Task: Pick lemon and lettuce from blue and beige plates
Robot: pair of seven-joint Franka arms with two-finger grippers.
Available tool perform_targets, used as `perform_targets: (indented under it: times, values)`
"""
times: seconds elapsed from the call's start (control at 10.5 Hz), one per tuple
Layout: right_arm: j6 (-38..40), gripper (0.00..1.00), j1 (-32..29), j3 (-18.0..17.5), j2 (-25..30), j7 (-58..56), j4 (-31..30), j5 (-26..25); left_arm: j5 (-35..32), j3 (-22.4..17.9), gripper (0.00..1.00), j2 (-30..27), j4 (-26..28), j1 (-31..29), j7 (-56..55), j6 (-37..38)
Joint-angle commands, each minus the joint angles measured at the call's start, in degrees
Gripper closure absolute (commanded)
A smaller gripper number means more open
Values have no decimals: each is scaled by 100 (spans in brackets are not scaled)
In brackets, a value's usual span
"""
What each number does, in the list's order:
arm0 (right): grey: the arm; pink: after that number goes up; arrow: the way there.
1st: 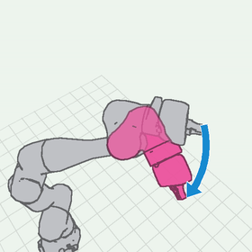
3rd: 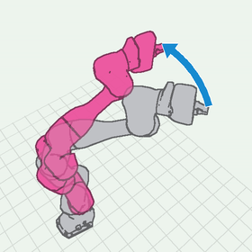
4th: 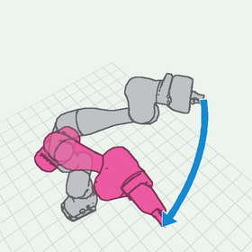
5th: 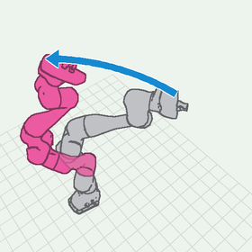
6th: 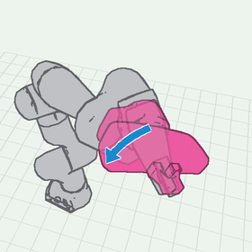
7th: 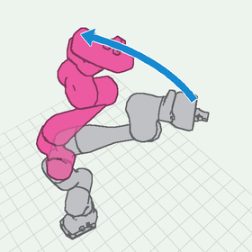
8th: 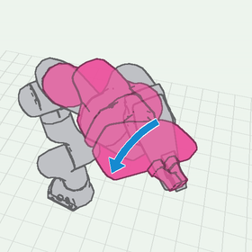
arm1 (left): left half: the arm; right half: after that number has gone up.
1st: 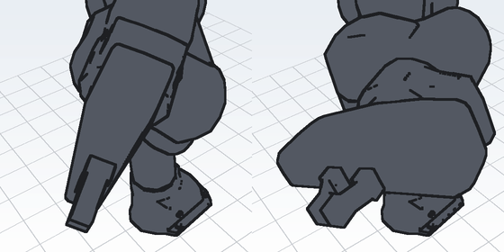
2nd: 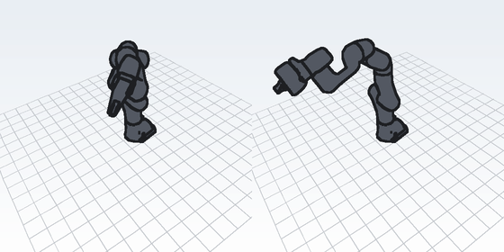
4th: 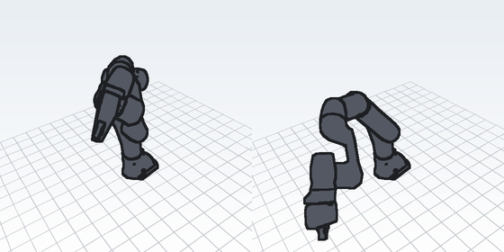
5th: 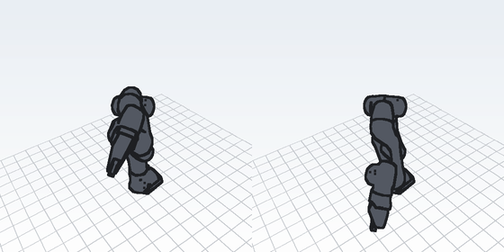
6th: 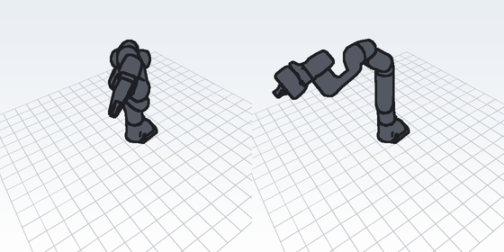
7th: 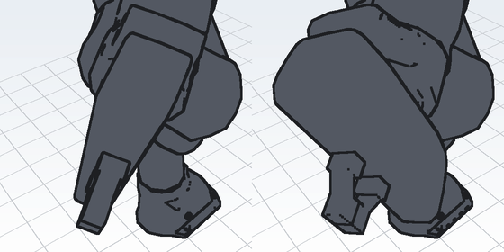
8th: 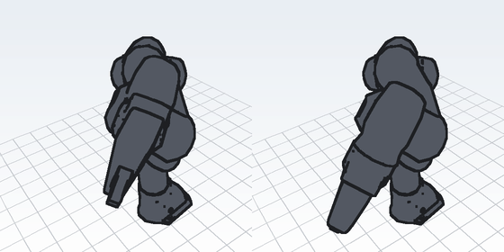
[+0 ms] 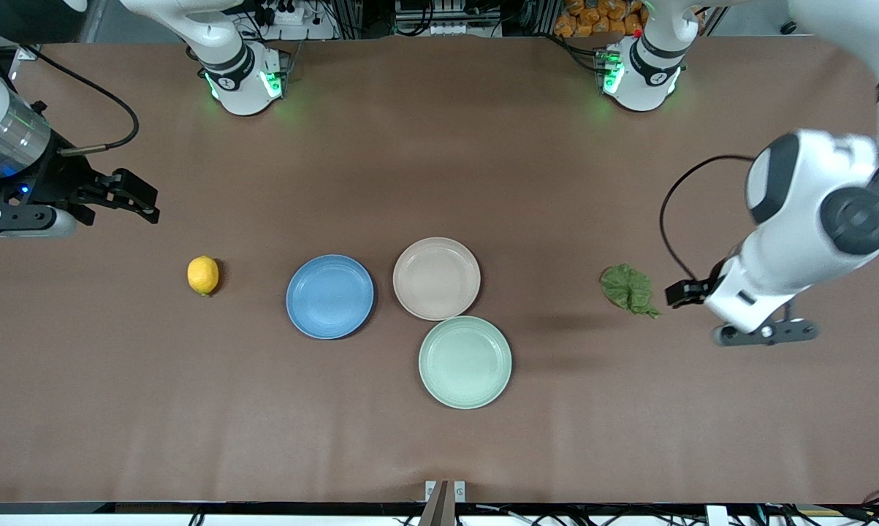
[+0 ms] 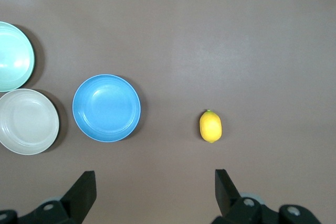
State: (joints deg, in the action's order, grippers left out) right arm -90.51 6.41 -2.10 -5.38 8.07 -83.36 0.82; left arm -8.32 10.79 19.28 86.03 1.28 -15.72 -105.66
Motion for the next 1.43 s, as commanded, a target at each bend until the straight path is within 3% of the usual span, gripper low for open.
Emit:
perform_targets:
  times: [0.0, 0.57, 0.86, 1.34]
  values:
    - [-99, 0, -105, -62, 204, -121, -225, -30, -65, -7, 0, -687, 160, -49, 122, 273]
    - [-108, 0, -123, -54, 204, -147, -207, -64, 558, -15, 0, -1558, 151, -93, 166, 932]
    - [86, 0, -96, -36, 221, -165, -207, -108, 857, -33, 0, -1699, 151, -93, 166, 1223]
    - [209, 0, -105, -54, 221, -174, -207, -240, 814, -33, 0, -1796, 151, -102, 157, 1407]
